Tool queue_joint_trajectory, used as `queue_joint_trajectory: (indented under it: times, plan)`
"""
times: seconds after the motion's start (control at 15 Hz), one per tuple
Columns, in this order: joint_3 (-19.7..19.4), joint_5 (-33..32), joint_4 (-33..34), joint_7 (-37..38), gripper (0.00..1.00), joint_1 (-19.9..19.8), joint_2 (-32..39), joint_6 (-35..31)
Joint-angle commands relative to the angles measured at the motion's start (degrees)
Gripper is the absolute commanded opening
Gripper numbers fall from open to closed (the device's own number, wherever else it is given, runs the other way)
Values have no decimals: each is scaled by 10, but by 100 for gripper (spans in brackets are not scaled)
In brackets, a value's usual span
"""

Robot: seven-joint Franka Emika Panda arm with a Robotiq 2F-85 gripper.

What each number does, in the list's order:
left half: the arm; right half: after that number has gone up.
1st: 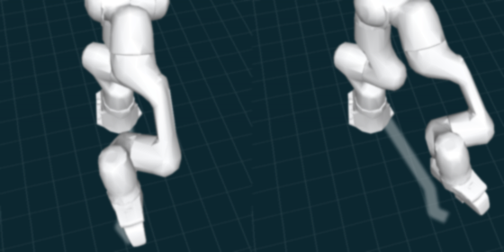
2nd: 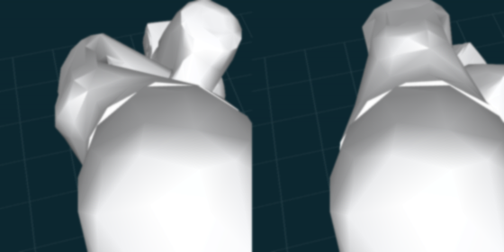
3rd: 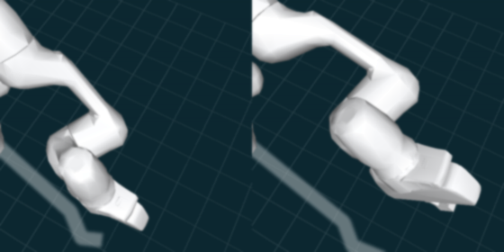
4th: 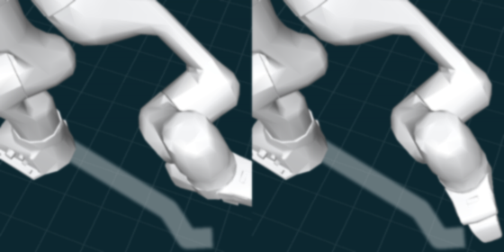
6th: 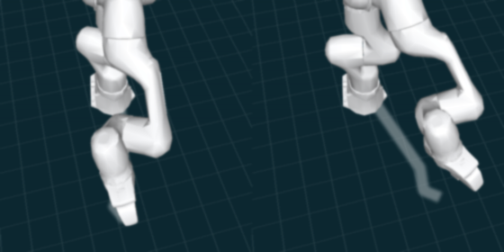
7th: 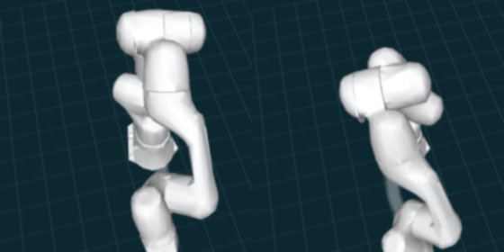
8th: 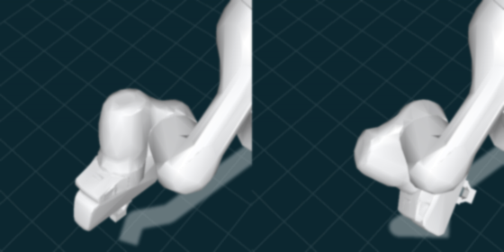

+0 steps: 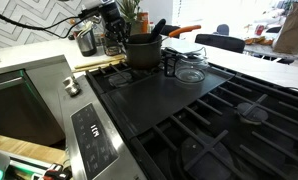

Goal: Move the pot from the rear left plate onto the front left plate

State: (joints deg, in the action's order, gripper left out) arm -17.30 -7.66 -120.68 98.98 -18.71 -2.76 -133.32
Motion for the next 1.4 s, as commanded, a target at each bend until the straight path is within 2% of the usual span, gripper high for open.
queue_joint_trajectory:
  times: [0.0, 0.73, 1.33]
  plan:
    - [0, 1, -15, -23, 1, 0, -31, 23]
    - [22, -24, -72, -83, 1, -2, -102, 67]
    - [40, -49, -123, -75, 1, -20, -160, 106]
